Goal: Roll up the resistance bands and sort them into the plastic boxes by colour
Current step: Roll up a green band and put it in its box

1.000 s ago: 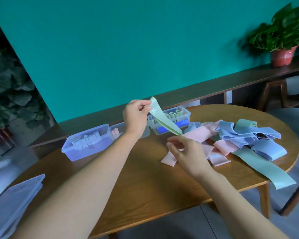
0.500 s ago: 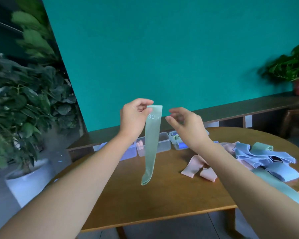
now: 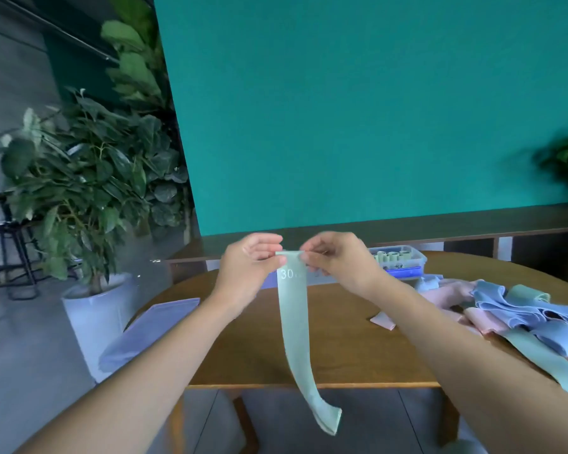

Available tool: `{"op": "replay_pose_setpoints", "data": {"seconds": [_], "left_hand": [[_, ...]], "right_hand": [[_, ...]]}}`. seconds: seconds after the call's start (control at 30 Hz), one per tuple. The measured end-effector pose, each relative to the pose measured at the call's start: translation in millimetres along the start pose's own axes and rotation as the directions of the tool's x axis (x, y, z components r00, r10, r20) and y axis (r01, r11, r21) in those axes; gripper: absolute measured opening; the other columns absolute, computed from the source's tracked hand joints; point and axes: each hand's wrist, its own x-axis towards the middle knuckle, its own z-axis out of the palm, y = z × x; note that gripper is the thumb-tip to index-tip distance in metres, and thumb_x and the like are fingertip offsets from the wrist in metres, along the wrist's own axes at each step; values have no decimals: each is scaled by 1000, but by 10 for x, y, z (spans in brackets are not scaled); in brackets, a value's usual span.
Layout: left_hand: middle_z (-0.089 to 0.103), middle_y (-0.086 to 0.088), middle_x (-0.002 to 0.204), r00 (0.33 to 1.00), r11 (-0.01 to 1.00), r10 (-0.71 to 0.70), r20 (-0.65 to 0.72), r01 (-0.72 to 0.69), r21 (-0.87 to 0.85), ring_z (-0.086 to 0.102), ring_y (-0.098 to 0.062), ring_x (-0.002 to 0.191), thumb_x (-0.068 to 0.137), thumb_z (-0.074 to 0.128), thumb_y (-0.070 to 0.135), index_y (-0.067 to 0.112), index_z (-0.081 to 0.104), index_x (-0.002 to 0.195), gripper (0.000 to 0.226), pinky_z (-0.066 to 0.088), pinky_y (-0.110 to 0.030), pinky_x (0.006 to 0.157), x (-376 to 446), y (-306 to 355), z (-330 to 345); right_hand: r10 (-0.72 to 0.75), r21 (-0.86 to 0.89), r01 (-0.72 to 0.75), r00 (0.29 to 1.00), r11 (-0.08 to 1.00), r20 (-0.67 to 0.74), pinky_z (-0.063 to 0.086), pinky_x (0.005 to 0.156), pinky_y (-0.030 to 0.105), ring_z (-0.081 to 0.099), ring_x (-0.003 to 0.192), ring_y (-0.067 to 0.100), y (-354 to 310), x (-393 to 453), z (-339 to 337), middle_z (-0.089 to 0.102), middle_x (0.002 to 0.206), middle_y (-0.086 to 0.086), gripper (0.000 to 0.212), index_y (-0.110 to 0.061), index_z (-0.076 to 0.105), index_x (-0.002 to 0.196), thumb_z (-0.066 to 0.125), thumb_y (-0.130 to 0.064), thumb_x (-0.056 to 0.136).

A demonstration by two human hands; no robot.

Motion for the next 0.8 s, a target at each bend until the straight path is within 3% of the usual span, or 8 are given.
{"op": "replay_pose_setpoints", "data": {"seconds": [0.13, 0.3, 0.47, 0.6, 0.8], "left_hand": [[76, 10, 97, 995, 993, -103, -13, 103, 53, 72, -3, 89, 78, 84, 8, 21, 75, 104, 30, 55, -16, 82, -10, -600, -5], [78, 2, 89, 979, 978, -204, -24, 205, 42, 72, -8, 79, 80, 82, 7, 10, 78, 98, 19, 54, -17, 76, 119, -1103, 13], [78, 0, 87, 946, 945, -323, 34, 324, -36, 72, -17, 79, 82, 81, 8, 11, 77, 97, 16, 54, -24, 69, 326, -1535, 88], [78, 0, 91, 923, 924, -372, 101, 378, -56, 72, -17, 80, 84, 79, 11, 14, 76, 100, 16, 51, -23, 68, 485, -1847, 163], [75, 2, 81, 911, 916, -388, 139, 398, -51, 60, -10, 68, 84, 79, 10, 16, 77, 99, 17, 39, -21, 56, 710, -2227, 219]], "right_hand": [[64, -51, -60, 995, 997, 75, 48, 63, 21, 66, 70, 11, 411, 74, 304, 75, 82, -1, 3, -17, 75, 92, 74, -20, 92], [132, -38, -129, 986, 991, 98, 50, 64, 19, 65, 72, 7, 855, 268, 535, 74, 85, -5, 2, -19, 76, 93, 75, -20, 91], [220, 63, -228, 968, 972, 120, 51, 65, 15, 71, 80, 12, 1290, 519, 690, 77, 91, 4, 9, -9, 77, 97, 77, -12, 88], [297, 175, -325, 940, 929, 168, 56, 65, 19, 70, 68, 8, 1551, 666, 735, 75, 86, 10, 13, -2, 74, 100, 75, -5, 88], [368, 289, -427, 899, 857, 238, 55, 69, 23, 74, 78, 16, 1888, 878, 810, 76, 82, 5, 13, -7, 74, 98, 78, -8, 85]]}}
